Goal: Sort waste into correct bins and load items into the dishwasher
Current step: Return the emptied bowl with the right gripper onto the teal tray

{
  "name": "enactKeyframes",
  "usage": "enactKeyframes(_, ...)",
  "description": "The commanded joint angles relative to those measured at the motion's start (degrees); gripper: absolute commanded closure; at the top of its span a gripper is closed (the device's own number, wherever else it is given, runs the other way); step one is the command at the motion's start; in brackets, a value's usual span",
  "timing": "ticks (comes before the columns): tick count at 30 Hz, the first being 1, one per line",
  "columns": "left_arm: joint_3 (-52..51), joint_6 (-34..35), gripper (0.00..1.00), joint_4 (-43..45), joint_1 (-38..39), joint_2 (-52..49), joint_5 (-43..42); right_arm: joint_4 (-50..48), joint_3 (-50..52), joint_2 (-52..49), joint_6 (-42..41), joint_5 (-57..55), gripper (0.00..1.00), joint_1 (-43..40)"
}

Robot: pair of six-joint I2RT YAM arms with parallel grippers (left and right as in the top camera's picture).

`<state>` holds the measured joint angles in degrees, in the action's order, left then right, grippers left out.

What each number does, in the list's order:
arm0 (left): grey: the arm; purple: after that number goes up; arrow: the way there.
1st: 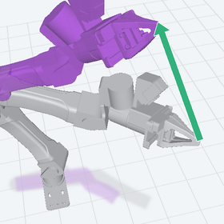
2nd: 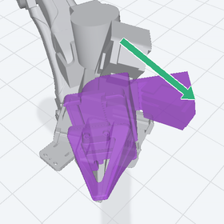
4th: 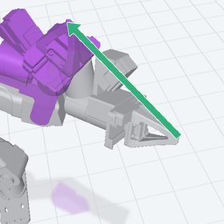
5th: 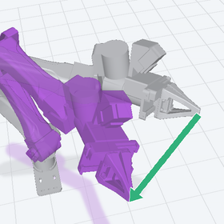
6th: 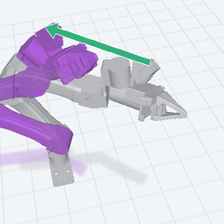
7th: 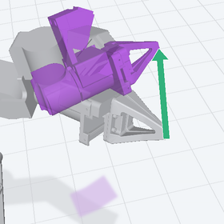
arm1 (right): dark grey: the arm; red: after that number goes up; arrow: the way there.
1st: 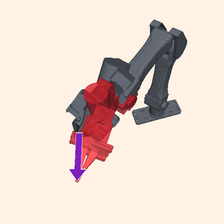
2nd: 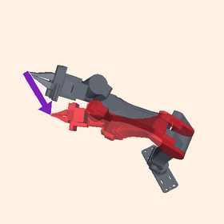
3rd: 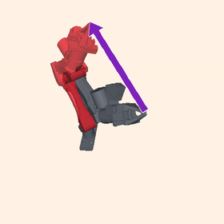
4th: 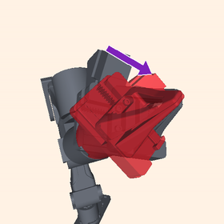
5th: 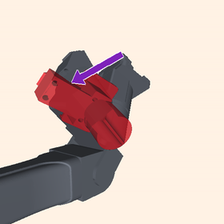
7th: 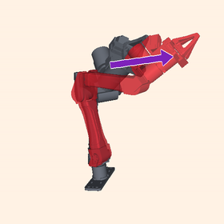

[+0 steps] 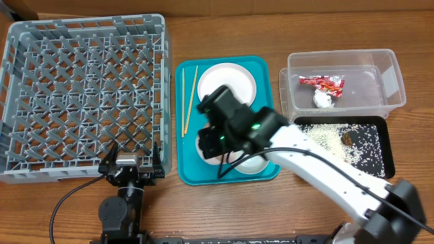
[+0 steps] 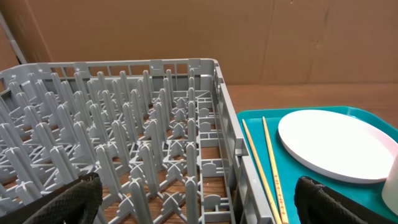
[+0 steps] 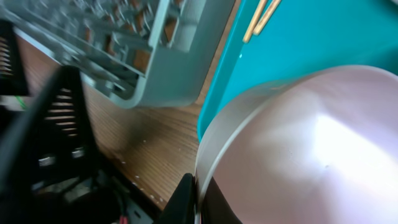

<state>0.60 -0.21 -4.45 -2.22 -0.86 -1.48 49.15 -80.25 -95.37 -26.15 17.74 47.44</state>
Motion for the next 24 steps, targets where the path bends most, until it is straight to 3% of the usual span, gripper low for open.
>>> enactKeyframes(1,-0.3,-1.1,0.0,0.0,0.3,0.5,0.2,-3.3,-1.0,-3.2,-0.5,-3.1,0.96,3.2)
enactKeyframes(14,-0.3,-1.1,0.0,0.0,0.3,0.5,0.2,-7.8,-1.0,-8.7,3.5,-7.4,0.96,4.6)
enactKeyframes(20,-0.3,-1.1,0.0,0.0,0.3,0.5,0.2,-9.1,-1.0,-8.7,5.2,-7.6,0.78,4.6)
enactKeyframes(24,-0.3,-1.1,0.0,0.0,0.3,0.5,0.2,-9.2,-1.0,-8.7,5.2,-7.6,0.78,4.6)
